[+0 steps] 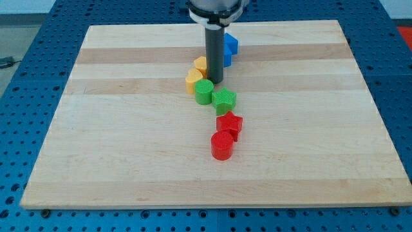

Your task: Keep the green star to the bottom right of the green circle

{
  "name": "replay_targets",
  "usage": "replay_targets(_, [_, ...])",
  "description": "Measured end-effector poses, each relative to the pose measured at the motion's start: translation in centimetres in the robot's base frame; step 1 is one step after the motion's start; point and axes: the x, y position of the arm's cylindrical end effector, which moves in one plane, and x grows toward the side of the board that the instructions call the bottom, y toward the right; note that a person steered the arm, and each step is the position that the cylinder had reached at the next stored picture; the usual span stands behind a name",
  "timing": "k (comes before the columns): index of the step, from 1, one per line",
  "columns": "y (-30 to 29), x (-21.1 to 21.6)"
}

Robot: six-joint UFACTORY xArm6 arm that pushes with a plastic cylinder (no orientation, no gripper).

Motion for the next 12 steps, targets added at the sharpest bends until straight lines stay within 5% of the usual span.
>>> replay_targets(2, [1.7,-0.4])
replay_targets(4, [6.4,5.7])
replay_targets(12, [0.0,6.4])
